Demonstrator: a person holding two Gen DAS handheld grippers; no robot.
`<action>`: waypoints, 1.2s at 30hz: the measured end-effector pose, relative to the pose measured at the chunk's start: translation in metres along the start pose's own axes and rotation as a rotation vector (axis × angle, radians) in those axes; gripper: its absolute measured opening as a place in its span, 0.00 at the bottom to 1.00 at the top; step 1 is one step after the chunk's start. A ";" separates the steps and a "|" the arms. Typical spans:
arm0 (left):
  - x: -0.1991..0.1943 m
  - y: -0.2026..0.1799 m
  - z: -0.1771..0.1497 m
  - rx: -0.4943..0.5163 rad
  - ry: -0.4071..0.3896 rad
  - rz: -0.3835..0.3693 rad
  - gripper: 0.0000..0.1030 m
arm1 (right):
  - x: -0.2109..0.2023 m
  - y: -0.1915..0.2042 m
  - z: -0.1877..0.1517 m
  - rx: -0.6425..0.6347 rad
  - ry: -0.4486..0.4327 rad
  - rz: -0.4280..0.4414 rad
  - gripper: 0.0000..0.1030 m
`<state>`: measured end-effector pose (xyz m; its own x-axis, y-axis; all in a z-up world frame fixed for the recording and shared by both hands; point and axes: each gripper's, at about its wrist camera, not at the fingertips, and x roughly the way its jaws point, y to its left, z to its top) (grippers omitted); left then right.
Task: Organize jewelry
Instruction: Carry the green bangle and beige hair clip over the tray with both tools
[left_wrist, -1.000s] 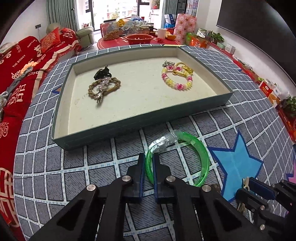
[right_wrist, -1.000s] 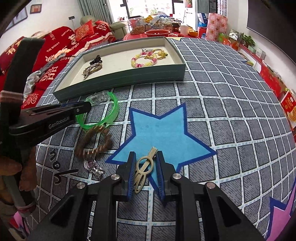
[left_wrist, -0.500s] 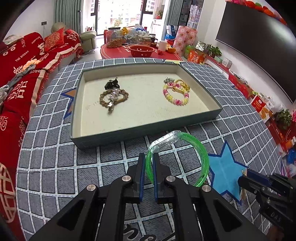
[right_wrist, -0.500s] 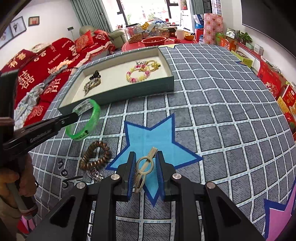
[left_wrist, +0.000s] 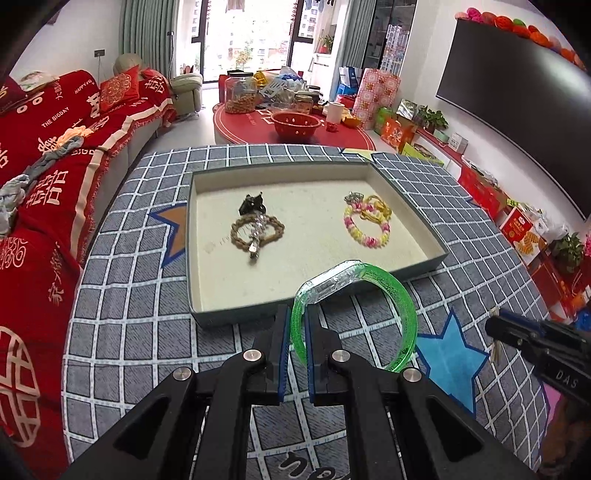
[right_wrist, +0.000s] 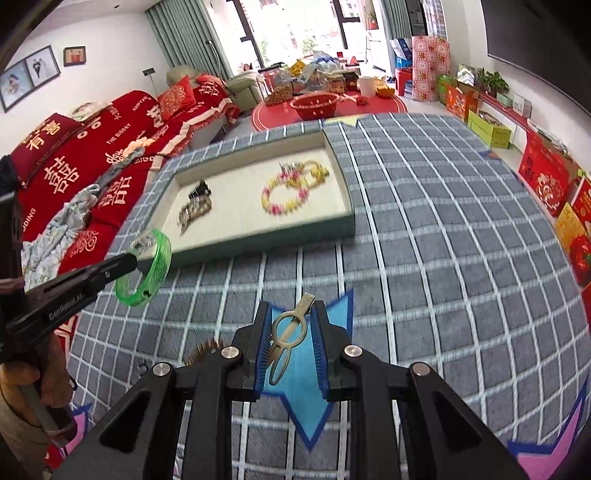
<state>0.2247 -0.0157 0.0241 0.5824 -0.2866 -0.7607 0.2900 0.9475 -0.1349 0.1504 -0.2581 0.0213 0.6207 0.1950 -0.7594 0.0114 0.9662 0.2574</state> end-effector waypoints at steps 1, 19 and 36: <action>0.000 0.001 0.002 0.000 -0.001 0.002 0.20 | 0.000 0.001 0.004 -0.003 -0.004 0.001 0.22; 0.030 0.021 0.063 -0.022 -0.005 0.045 0.20 | 0.043 0.012 0.098 -0.011 -0.019 0.045 0.22; 0.084 0.011 0.086 -0.004 0.031 0.065 0.20 | 0.100 0.010 0.130 -0.008 0.024 0.017 0.22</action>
<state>0.3427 -0.0417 0.0132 0.5764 -0.2195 -0.7871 0.2489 0.9646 -0.0868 0.3149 -0.2503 0.0255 0.6015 0.2155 -0.7692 -0.0058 0.9641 0.2656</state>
